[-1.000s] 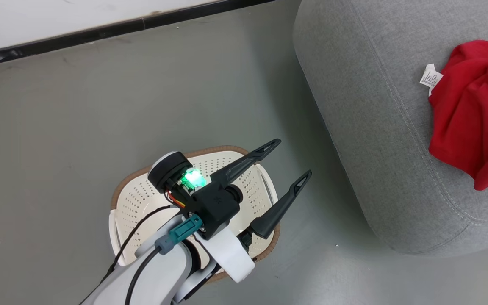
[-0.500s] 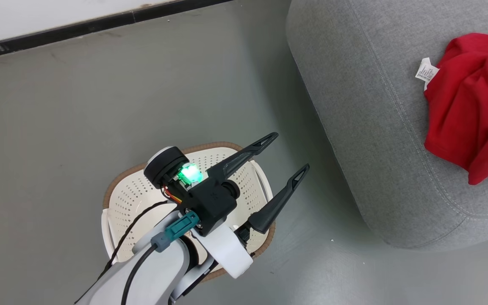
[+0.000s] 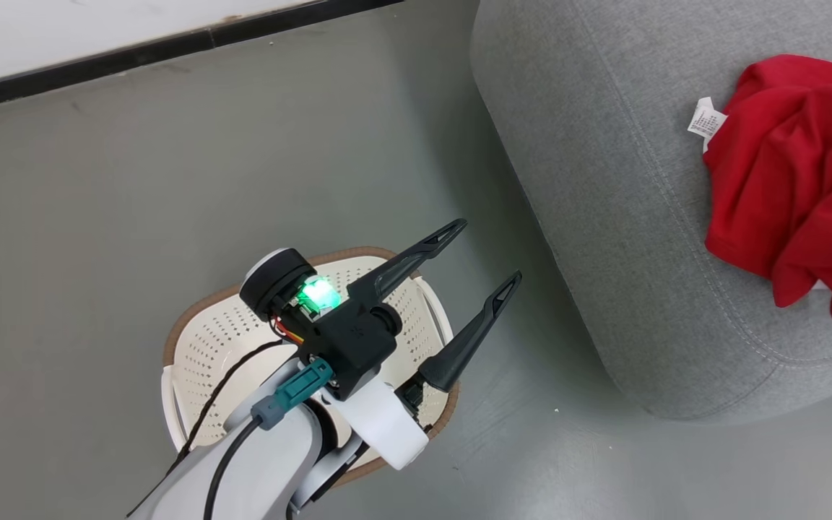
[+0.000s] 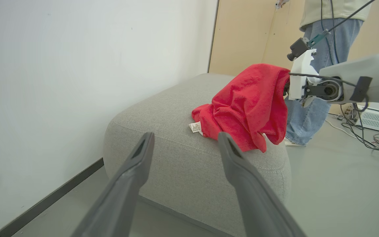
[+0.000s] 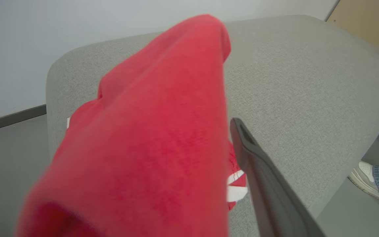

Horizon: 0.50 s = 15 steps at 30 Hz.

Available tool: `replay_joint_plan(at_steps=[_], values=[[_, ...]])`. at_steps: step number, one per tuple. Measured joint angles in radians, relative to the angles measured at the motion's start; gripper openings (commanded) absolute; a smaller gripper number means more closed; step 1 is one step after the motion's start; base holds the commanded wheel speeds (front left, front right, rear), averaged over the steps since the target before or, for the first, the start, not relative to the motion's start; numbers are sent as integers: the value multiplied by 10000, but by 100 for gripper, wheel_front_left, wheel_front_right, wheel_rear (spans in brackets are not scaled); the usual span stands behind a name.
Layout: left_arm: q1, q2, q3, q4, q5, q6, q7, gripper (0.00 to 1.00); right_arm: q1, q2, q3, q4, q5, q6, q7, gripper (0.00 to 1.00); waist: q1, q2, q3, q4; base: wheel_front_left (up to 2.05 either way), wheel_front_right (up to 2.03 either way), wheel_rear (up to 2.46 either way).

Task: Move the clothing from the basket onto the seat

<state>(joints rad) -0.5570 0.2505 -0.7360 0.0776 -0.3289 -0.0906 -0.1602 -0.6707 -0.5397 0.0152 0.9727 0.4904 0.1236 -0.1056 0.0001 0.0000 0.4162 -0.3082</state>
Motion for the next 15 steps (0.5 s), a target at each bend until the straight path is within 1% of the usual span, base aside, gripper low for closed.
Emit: replay_joint_plan(at_steps=[9, 15], values=[[1, -21, 25, 123, -15, 27, -165, 100, 422, -31, 430, -412, 522, 0, 42, 100, 0, 0, -130, -222, 0, 0, 0], [23, -17, 46, 209, -25, 27, -238, 100, 841, -40, 771, -911, 1041, 0, 384, 100, 0, 0, -269, -381, 0, 0, 0]])
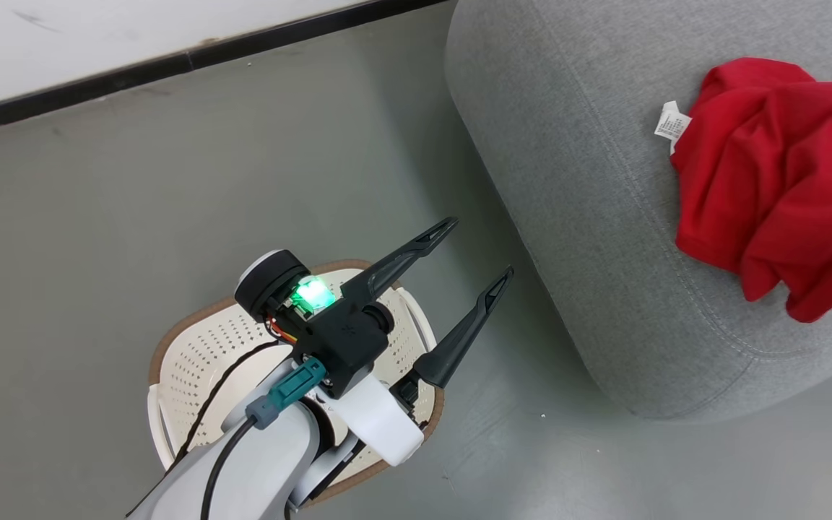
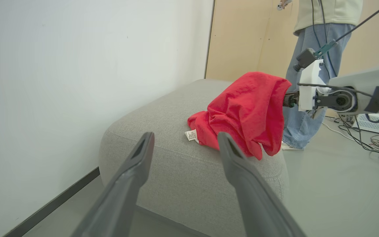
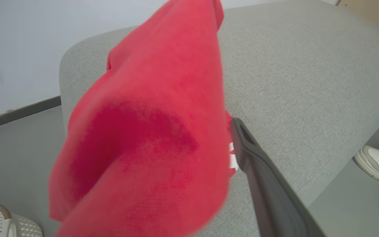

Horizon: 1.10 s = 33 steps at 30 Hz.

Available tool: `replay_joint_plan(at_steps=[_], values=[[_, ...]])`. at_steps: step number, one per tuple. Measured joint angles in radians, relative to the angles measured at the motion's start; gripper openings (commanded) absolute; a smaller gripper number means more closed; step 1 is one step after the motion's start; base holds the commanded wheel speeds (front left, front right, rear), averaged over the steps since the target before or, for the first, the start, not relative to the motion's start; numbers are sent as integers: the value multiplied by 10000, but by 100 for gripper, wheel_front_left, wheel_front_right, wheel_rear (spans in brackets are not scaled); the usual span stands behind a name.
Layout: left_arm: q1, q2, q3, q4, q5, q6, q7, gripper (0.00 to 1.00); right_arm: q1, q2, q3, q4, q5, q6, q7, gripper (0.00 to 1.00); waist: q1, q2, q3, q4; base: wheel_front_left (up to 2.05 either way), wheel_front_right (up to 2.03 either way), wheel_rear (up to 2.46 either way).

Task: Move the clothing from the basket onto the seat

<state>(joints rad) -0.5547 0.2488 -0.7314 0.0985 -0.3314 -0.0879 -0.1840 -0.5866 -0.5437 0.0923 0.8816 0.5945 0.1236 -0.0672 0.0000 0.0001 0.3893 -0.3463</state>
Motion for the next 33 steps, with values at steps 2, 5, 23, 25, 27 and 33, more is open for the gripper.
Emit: replay_joint_plan(at_steps=[2, 5, 23, 25, 27, 33], values=[[6, 0, 2, 25, -6, 0, -23, 100, 209, -10, 125, -142, 173, 0, 90, 100, 1, 0, -55, -54, 0, 0, 0], [11, -2, 6, 71, -8, 0, -48, 100, 470, -146, 268, -435, 360, 0, 207, 100, 0, 0, -142, -133, 0, 0, 0], [429, 0, 134, 295, -215, 88, -280, 100, 1758, -1590, 836, -2754, 1352, 0, 359, 100, 0, 0, -758, -627, 0, 0, 0], [457, -6, 144, 322, -270, 90, -299, 100, 1814, -1783, 828, -3016, 1409, 0, 353, 100, 0, 0, -842, -677, 0, 0, 0], [471, -29, 176, 347, -286, 94, -368, 100, 1816, -1975, 819, -3292, 1409, 0, 347, 100, 0, 0, -931, -719, 0, 0, 0], [660, -59, 322, 485, -357, 236, -430, 100, 1807, -2311, 811, -4006, 1409, 0, 320, 100, 0, 0, -1208, -758, 0, 0, 0]])
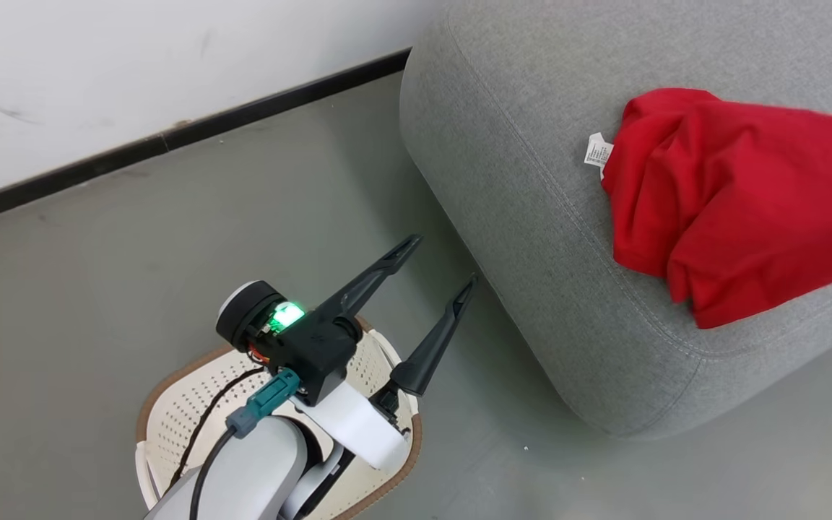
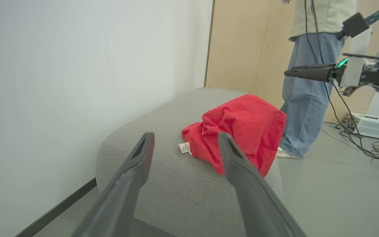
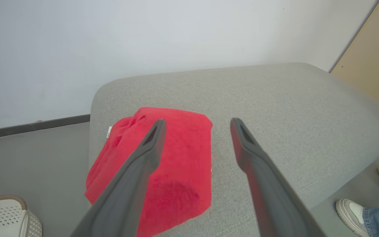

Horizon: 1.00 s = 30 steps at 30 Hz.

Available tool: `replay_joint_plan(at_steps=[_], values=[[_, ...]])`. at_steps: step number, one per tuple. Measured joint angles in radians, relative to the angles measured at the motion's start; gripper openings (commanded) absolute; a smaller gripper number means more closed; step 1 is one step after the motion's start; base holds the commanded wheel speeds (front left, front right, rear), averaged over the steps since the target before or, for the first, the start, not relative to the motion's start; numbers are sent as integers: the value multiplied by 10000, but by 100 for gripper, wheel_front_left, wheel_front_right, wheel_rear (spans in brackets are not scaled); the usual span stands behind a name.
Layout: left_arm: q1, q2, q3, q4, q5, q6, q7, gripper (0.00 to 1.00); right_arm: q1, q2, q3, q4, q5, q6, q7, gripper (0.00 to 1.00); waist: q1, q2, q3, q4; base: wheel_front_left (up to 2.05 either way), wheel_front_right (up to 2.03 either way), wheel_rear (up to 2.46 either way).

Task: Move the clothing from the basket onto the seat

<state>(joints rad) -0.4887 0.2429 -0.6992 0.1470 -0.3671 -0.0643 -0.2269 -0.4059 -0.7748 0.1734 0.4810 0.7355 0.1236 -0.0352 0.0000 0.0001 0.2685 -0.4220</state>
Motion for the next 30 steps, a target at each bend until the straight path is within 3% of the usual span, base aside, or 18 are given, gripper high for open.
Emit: replay_joint_plan(at_steps=[11, 19, 30], values=[[407, -2, 414, 286, -90, 384, -123, 100, -108, -163, 596, -1091, -56, 0, 6, 100, 0, 0, -431, 373, 0, 0, 0], [644, 25, 773, 374, -111, 683, -159, 100, -670, 205, 734, -1469, -560, 2, 29, 100, 0, 0, -668, 872, 0, 0, 0], [1224, 75, 1369, 510, -372, 1126, -201, 100, -988, 1175, 694, -1335, -1266, 2, 27, 100, 0, 0, -927, 1664, 0, 0, 0]])
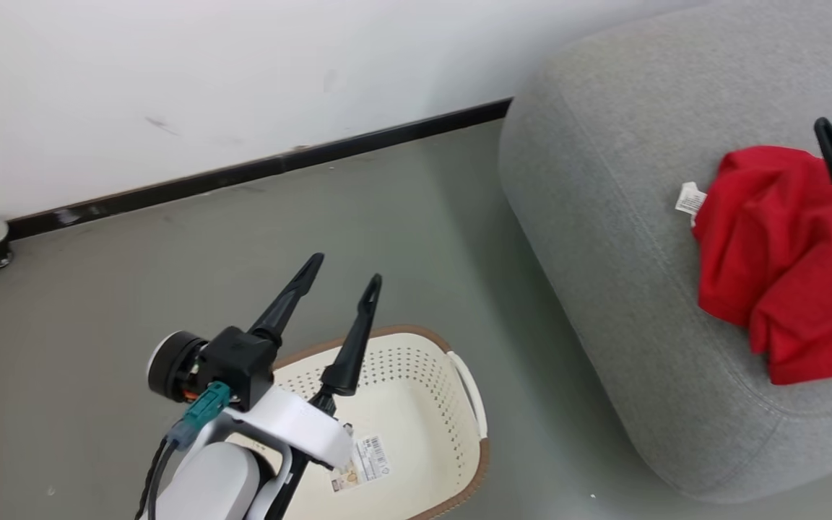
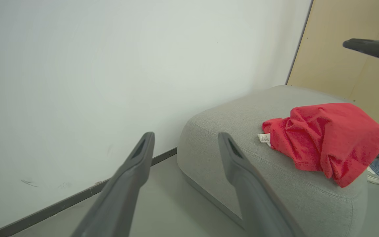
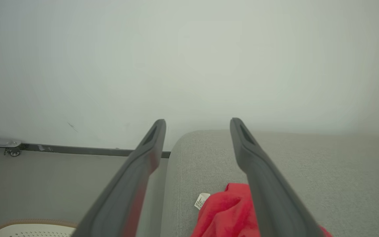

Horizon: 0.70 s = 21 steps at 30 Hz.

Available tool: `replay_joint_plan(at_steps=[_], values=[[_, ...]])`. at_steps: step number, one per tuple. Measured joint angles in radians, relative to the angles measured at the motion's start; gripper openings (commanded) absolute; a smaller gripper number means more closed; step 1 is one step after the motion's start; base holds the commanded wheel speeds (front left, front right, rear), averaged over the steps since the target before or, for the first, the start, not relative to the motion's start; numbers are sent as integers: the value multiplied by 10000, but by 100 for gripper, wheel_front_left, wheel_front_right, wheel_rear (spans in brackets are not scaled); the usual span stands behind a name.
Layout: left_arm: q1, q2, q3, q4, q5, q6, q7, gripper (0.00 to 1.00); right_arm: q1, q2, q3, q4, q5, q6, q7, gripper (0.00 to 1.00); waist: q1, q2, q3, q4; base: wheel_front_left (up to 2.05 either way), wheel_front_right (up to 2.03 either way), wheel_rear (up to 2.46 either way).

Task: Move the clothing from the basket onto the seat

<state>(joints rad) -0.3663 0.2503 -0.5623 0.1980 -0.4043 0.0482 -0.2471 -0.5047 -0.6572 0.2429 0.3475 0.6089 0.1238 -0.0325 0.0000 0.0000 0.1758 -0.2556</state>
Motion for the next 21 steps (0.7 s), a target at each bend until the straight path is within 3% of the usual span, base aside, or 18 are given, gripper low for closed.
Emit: replay_joint_plan(at_steps=[21], values=[[1082, -128, 1381, 35, -199, 849, -56, 100, 496, 2146, -453, 662, -1325, 2, -813, 100, 0, 0, -623, 1456, 0, 0, 0]])
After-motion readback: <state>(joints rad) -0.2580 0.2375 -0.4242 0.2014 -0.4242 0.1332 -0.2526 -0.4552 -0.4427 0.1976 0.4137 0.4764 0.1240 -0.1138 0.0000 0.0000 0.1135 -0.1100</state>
